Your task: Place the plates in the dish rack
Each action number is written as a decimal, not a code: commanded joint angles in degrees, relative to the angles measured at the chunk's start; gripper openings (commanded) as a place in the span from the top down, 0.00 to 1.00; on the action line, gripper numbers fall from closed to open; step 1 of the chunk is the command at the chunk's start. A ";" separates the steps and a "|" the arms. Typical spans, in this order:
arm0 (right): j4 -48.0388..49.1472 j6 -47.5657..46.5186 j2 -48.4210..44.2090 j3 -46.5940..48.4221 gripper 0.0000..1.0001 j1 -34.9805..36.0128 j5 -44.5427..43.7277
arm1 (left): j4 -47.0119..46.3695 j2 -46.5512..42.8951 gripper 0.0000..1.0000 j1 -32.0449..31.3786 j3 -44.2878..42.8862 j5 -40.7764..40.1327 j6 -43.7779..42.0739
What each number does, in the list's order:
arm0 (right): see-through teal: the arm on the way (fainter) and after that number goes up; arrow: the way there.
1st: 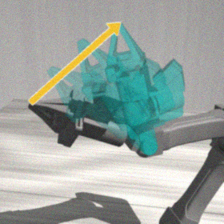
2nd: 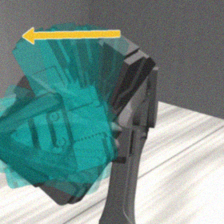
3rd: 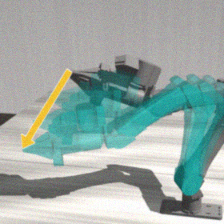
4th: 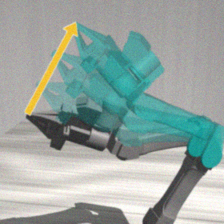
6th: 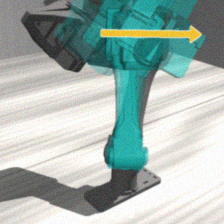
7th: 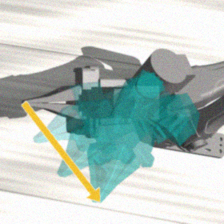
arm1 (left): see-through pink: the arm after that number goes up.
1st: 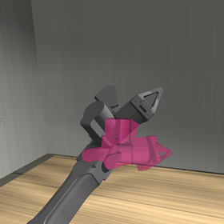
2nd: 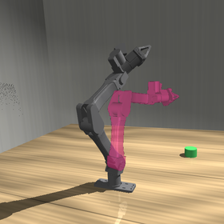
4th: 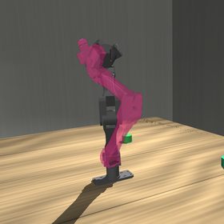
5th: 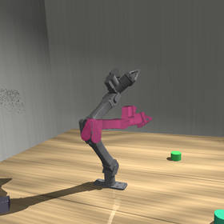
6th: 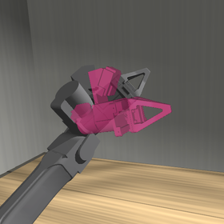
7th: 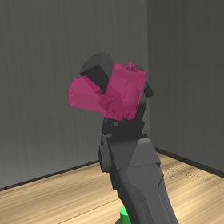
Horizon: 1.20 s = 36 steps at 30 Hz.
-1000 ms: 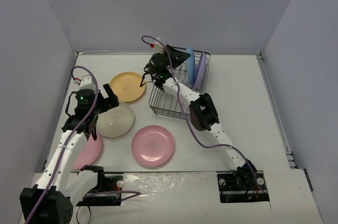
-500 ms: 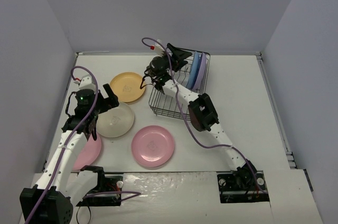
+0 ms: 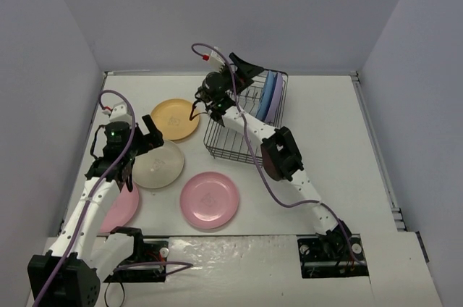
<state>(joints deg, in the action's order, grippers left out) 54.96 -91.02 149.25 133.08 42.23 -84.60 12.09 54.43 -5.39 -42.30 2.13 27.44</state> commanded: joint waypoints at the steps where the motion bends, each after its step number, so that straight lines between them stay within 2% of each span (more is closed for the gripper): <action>1: -20.83 27.31 -13.88 1.48 0.00 5.03 2.21 | -1.62 2.09 0.03 0.47 -3.76 1.21 0.14; 2: -26.29 32.87 -14.91 2.49 0.00 5.68 3.69 | -1.24 2.28 0.03 0.47 -4.13 1.21 0.28; 4: -45.71 52.01 -17.44 7.15 0.00 6.62 13.17 | -0.91 2.35 0.03 0.47 -4.84 1.65 0.33; 5: -57.46 63.50 -19.15 9.80 0.00 6.78 21.89 | -0.84 2.27 0.03 0.47 -5.12 1.88 0.33; 6: -69.24 75.28 -21.62 11.57 0.00 6.15 35.71 | -0.78 2.06 0.03 0.47 -5.29 1.98 0.34; 8: -74.25 85.55 -27.39 6.05 0.00 2.38 56.94 | 0.06 1.83 0.03 0.47 -6.03 1.81 0.40; 11: -68.37 94.84 -38.80 -10.26 0.00 -1.82 76.23 | 2.88 1.82 0.03 0.55 -7.53 1.84 0.24; 14: -61.81 97.75 -50.53 -25.84 0.00 -2.42 76.47 | 4.62 1.33 0.03 0.51 -7.79 3.02 0.95; 19: -58.28 104.12 -65.73 -40.69 0.00 -4.13 75.60 | 5.59 -1.97 0.03 0.45 -4.15 7.66 6.73; 24: -55.53 111.76 -78.14 -56.15 0.00 -5.55 71.72 | 2.59 -7.13 0.03 -1.12 4.49 16.47 13.46; 26: -53.75 114.27 -83.04 -62.33 0.00 -6.28 69.51 | 4.17 -9.28 0.03 -4.11 7.45 15.81 14.75; 28: -52.80 115.96 -87.47 -67.99 0.00 -7.26 67.84 | 6.07 -11.13 0.03 -10.05 10.02 13.70 16.19; 33: -55.22 116.70 -91.06 -72.35 0.00 -7.67 68.87 | 8.24 -14.01 0.03 -21.56 14.09 5.68 21.53; 36: -57.19 116.93 -93.63 -74.85 0.00 -7.60 69.69 | 11.64 -15.48 0.03 -24.19 15.68 3.29 23.16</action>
<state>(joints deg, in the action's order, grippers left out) -4.43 23.55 59.12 60.33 34.55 -14.52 21.28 40.78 -26.65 -26.40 10.60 45.40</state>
